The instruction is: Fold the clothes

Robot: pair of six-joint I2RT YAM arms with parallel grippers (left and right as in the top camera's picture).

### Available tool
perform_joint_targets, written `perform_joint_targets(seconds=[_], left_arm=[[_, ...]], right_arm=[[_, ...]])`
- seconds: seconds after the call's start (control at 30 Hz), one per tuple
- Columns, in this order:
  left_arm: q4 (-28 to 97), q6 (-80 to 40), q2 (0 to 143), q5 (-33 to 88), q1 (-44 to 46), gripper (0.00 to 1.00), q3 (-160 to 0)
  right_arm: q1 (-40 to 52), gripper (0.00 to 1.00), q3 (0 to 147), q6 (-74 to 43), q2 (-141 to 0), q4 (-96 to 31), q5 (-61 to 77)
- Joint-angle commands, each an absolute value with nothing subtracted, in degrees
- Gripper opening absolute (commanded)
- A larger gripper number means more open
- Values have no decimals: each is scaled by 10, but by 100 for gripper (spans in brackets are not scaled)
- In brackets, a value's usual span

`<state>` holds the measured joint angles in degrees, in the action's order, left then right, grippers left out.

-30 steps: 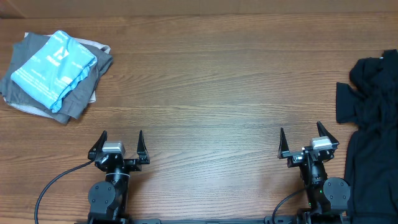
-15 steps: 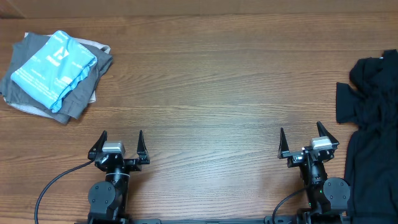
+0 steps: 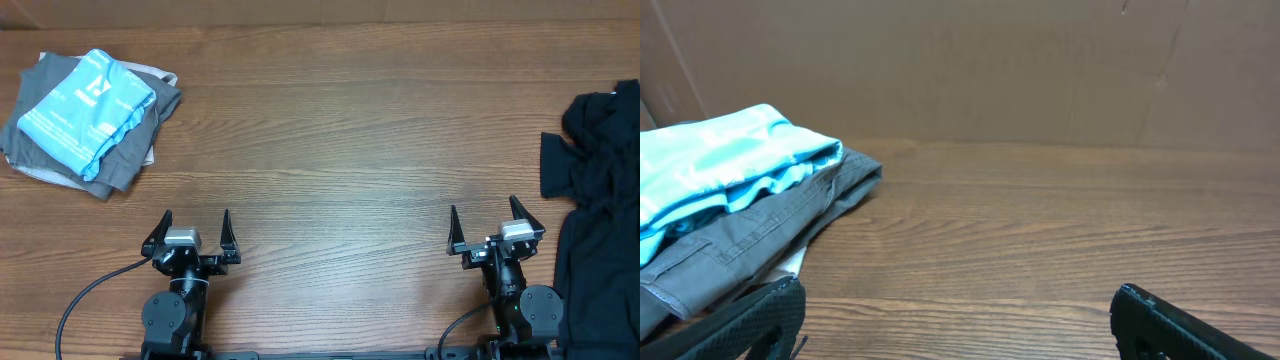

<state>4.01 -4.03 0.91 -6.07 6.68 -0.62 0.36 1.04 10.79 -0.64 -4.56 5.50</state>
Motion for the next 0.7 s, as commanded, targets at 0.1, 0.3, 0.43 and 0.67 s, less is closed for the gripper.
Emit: perform_joint_targets(seconds=[0.1,0.3,0.43,0.67], left_arm=[[38,-28,3,-60,69,100,-3],[38,-28,3,-60,69,100,-3],[38,-28,3,-60,69,100,-3],[38,-28,3,-60,69,100,-3]], right_arm=[[2,100,5,105,-2,-42,69],[1,100,5,104,-2,-29,71],[1,100,13,5,-2,1,75],[1,100,135,-77,-2,-129,58]])
